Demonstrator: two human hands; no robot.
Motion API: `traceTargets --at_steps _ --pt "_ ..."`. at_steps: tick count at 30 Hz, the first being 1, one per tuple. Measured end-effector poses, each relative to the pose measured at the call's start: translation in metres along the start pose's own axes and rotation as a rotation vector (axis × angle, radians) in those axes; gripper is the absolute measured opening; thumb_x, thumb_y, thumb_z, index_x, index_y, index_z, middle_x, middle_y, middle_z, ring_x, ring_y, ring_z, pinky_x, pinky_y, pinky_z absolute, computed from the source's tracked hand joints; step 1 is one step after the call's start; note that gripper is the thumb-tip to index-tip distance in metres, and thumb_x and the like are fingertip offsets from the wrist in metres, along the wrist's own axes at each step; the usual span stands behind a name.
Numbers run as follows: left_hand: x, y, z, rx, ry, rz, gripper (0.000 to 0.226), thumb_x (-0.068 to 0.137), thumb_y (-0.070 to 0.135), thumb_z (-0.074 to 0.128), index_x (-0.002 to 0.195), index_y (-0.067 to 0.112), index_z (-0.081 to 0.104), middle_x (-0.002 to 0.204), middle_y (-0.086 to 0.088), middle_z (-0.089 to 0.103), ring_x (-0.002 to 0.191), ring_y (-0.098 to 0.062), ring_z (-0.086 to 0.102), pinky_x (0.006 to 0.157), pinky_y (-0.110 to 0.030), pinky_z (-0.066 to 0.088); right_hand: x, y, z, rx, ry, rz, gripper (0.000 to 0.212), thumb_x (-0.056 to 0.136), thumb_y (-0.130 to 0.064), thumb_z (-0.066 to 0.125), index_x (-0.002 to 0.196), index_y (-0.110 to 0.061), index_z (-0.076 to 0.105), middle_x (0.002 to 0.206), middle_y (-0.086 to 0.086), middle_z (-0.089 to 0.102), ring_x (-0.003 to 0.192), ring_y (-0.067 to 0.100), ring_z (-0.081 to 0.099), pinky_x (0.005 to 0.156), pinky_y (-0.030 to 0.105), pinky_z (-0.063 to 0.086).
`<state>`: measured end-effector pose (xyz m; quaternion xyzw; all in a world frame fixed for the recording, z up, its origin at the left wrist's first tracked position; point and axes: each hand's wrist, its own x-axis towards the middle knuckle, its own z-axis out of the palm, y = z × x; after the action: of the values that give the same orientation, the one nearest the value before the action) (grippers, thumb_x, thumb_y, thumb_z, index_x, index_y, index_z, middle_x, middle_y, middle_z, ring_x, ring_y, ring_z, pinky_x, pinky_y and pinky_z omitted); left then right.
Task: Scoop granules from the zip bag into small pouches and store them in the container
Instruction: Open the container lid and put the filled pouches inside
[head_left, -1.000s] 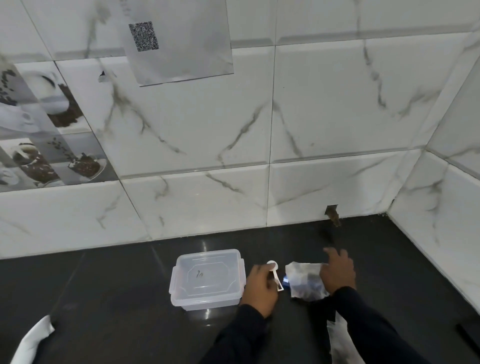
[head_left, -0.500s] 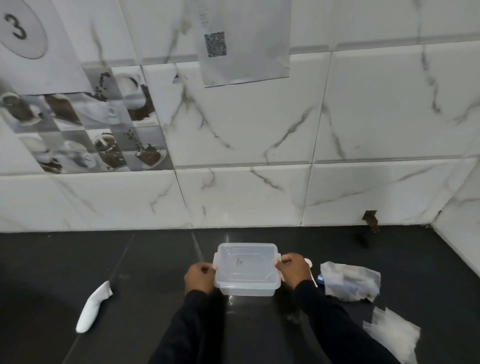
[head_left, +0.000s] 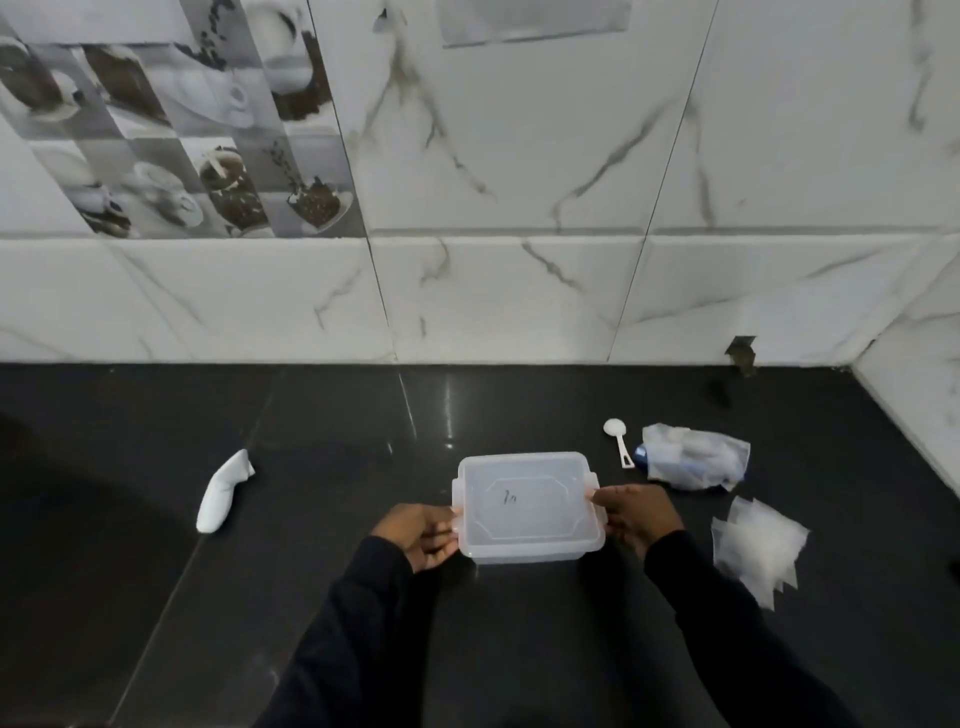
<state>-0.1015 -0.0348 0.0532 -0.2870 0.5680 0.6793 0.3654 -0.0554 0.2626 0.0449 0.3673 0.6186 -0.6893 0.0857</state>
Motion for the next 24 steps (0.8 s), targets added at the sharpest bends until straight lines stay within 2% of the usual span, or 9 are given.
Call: traceTargets --at_steps 3,7,11,14,18,19,22,24 --pt "0.002 -0.005 -0.004 -0.026 -0.035 -0.045 0.019 0.083 0.001 0.067 0.102 0.002 0.068 0.08 -0.007 0.067 0.08 -0.021 0.064 0.069 -0.036 0.054 -0.009 -0.003 -0.002 0.027 -0.031 0.092 0.01 0.081 -0.001 0.073 0.088 0.0 0.067 0.086 0.016 0.069 0.066 0.024 0.064 0.056 0.028 0.052" --pt "0.002 -0.004 -0.004 -0.035 -0.067 -0.055 0.021 0.083 0.0 0.066 0.104 0.001 0.068 0.085 -0.008 0.071 0.086 -0.024 0.068 0.075 -0.04 0.057 -0.011 -0.007 -0.007 -0.005 -0.072 0.158 0.017 0.081 -0.001 0.07 0.097 0.0 0.068 0.087 0.015 0.069 0.066 0.023 0.063 0.06 0.029 0.05" --pt "0.001 0.0 -0.004 -0.03 -0.089 -0.009 0.03 0.08 0.0 0.074 0.109 -0.003 0.067 0.093 -0.014 0.074 0.089 -0.028 0.072 0.077 -0.043 0.06 -0.013 -0.013 -0.009 -0.026 -0.116 0.151 0.012 0.078 0.007 0.068 0.086 -0.003 0.066 0.082 0.014 0.069 0.066 0.024 0.065 0.063 0.031 0.052" --pt "0.002 0.002 -0.003 -0.03 -0.119 0.041 0.035 0.078 0.0 0.076 0.111 -0.005 0.066 0.098 -0.017 0.075 0.09 -0.028 0.073 0.075 -0.041 0.063 -0.013 -0.019 -0.01 -0.011 -0.13 0.142 0.015 0.079 0.01 0.067 0.079 -0.005 0.065 0.086 0.013 0.07 0.076 0.026 0.066 0.071 0.036 0.054" --pt "0.003 0.015 0.005 0.021 -0.176 0.137 0.014 0.08 0.003 0.077 0.088 0.005 0.065 0.098 -0.014 0.076 0.092 -0.025 0.073 0.086 -0.04 0.06 -0.011 -0.033 -0.012 0.036 -0.18 0.142 0.02 0.081 0.011 0.062 0.078 -0.008 0.061 0.083 0.01 0.069 0.077 0.026 0.065 0.074 0.037 0.052" --pt "0.003 0.019 0.007 0.042 -0.19 0.16 0.016 0.08 0.003 0.077 0.081 0.008 0.062 0.097 -0.013 0.076 0.091 -0.024 0.073 0.086 -0.039 0.06 -0.009 -0.037 -0.012 0.043 -0.189 0.132 0.022 0.081 0.012 0.061 0.075 -0.01 0.059 0.08 0.009 0.069 0.077 0.026 0.064 0.077 0.038 0.051" --pt "0.002 0.021 0.011 0.112 -0.188 0.237 0.03 0.077 -0.001 0.079 0.073 0.013 0.053 0.089 -0.009 0.076 0.086 -0.021 0.074 0.079 -0.035 0.061 -0.007 -0.043 -0.013 0.024 -0.234 0.053 0.03 0.079 0.012 0.063 0.068 -0.015 0.055 0.079 0.008 0.069 0.076 0.026 0.066 0.077 0.036 0.051" --pt "0.004 0.018 0.011 0.155 -0.163 0.327 0.033 0.076 -0.005 0.078 0.071 0.014 0.051 0.082 -0.006 0.072 0.08 -0.019 0.072 0.069 -0.03 0.06 -0.006 -0.041 -0.017 -0.005 -0.264 -0.029 0.031 0.078 0.011 0.069 0.073 -0.016 0.055 0.084 0.01 0.068 0.08 0.027 0.068 0.078 0.037 0.053"
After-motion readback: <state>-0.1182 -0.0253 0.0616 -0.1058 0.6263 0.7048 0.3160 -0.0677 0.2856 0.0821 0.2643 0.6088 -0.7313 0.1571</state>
